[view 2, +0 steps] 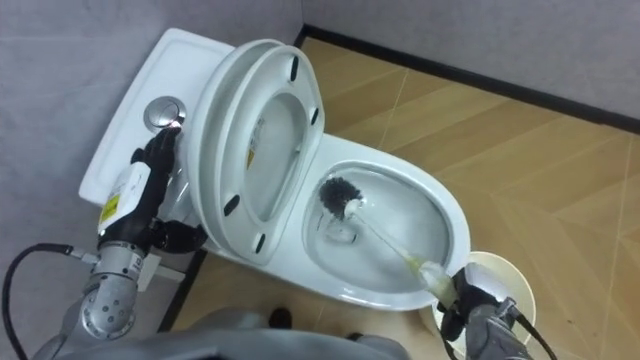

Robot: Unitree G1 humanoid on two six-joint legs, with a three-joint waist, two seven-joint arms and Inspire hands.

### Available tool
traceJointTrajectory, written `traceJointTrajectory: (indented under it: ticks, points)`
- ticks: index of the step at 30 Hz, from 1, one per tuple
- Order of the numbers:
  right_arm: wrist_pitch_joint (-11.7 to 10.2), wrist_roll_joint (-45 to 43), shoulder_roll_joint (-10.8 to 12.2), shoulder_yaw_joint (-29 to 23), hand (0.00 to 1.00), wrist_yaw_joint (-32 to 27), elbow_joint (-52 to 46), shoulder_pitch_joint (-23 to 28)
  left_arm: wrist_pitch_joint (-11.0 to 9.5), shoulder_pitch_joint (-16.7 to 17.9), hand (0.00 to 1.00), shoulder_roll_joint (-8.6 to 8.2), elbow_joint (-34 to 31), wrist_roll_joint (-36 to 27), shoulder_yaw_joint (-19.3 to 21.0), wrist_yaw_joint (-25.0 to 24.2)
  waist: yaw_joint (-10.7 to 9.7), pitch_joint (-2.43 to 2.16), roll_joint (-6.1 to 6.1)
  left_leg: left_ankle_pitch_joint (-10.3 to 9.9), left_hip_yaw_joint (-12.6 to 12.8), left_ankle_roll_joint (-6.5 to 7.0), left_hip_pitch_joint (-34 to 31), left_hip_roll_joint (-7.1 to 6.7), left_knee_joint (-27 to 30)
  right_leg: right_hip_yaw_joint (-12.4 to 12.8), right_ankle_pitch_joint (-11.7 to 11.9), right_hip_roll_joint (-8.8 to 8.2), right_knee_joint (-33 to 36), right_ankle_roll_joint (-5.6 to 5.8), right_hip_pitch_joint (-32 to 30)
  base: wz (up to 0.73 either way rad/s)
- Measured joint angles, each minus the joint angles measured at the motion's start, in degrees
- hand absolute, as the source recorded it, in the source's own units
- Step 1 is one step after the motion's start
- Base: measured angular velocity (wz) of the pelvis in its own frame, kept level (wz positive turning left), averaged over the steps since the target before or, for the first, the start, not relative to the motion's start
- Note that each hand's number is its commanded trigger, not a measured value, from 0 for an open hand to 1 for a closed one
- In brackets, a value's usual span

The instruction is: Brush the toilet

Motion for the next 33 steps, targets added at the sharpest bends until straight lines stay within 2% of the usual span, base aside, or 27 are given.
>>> traceJointTrajectory:
  ticks: [4,9,14,16,18,19,21,23,24,26,29,31,33]
  points:
    - [0.7,-2.4,-0.7,0.5,1.0,1.6,-0.2,2.0,0.4,-0.2,0.0,0.02,0.3,2.6,0.1,0.0,0.2,0.01,-0.26,0.0,0.0,0.0,-0.2,-0.02,0.1,0.2,-0.2,-0.02,-0.1,-0.03,-0.1,0.0]
    - [2.6,-3.3,-0.7,0.4,1.0,3.2,0.1,4.6,0.4,-0.2,0.0,0.21,0.4,4.2,0.2,0.7,0.3,-0.35,-0.95,0.0,0.0,0.0,-1.2,-0.05,0.8,0.1,-0.2,0.01,0.0,-0.05,-0.7,0.0]
    - [4.6,-2.3,-1.1,0.4,1.0,3.5,-0.1,4.1,1.3,-1.0,0.0,0.24,0.6,5.5,0.0,2.3,0.1,-0.67,-0.45,0.0,0.2,-0.01,-5.0,0.3,2.9,0.0,-0.2,0.06,2.2,-0.26,-4.2,0.0]
    - [5.0,-0.6,-1.4,0.4,1.0,3.6,0.1,2.7,2.0,-1.8,0.0,0.3,0.7,5.8,-0.7,2.9,0.0,-0.58,-0.13,0.0,0.2,-0.02,-6.6,0.31,3.8,0.0,-0.2,-0.04,3.2,-0.35,-5.7,0.0]
    - [5.0,1.3,-2.0,0.5,1.0,3.5,0.7,1.0,2.1,-3.1,0.0,0.67,1.2,5.9,-1.3,3.9,-0.2,-0.26,0.15,0.0,0.1,-0.01,-8.2,0.26,4.9,-0.6,-0.6,-0.5,5.4,-0.58,-7.8,0.07]
    - [5.0,2.5,-2.7,0.4,1.0,3.1,1.7,-0.3,2.1,-4.9,0.0,1.57,2.1,5.9,-2.4,5.1,-0.7,0.35,0.31,0.0,0.1,-0.01,-10.0,0.14,6.2,-1.2,-1.4,-1.06,7.9,-0.58,-9.7,0.27]
    - [4.9,4.1,-4.1,0.5,1.0,2.7,3.1,-3.0,2.1,-7.0,0.0,2.69,2.9,6.3,-3.8,6.2,-0.7,0.46,0.59,-0.1,0.1,0.08,-13.3,0.02,8.1,-1.6,-2.5,-1.73,11.0,-0.62,-13.3,0.23]
    - [4.9,5.5,-6.9,0.5,1.0,1.9,3.5,-6.4,2.2,-9.3,0.0,3.6,2.8,9.3,-4.1,7.3,0.0,0.58,1.25,-0.2,0.2,0.26,-18.6,-0.21,11.2,-1.7,-3.2,-2.38,15.2,-0.99,-19.1,0.0]
    - [4.8,5.8,-7.4,0.5,1.0,1.6,3.8,-7.4,2.2,-9.7,0.0,3.97,2.8,9.9,-4.2,7.8,0.1,0.8,1.23,-0.2,0.3,0.27,-19.8,-0.08,12.0,-1.7,-3.4,-2.76,16.2,-1.15,-20.4,-0.03]
    - [4.8,8.9,-9.9,1.6,1.0,0.9,4.7,-11.9,2.1,-12.2,0.0,5.85,3.4,10.5,-5.0,10.3,0.6,1.52,1.19,-0.3,0.7,0.34,-24.4,0.18,14.8,-1.4,-4.1,-3.22,20.2,-1.59,-25.6,-0.05]
    - [5.0,11.0,-13.3,4.3,1.0,0.5,4.9,-16.5,2.1,-15.7,0.0,7.39,4.0,11.4,-6.3,13.1,1.8,1.7,1.19,-0.1,0.7,0.11,-30.6,0.43,17.5,-1.3,-4.1,-3.53,23.7,-2.21,-32.1,-0.03]
    - [5.1,11.4,-14.6,4.7,1.0,0.4,4.3,-18.5,2.2,-17.4,0.0,7.6,4.6,12.4,-6.8,15.0,2.2,1.74,1.19,0.1,0.7,-0.08,-33.6,0.48,18.4,-1.3,-4.0,-3.69,25.1,-2.6,-35.2,0.0]
    - [6.0,11.6,-14.9,5.5,1.0,0.3,3.8,-20.5,2.3,-18.4,0.0,8.62,4.9,12.4,-7.5,16.3,2.7,1.83,1.5,0.3,0.7,-0.22,-35.9,0.64,19.7,-1.4,-3.7,-3.4,25.8,-3.01,-37.3,-0.02]
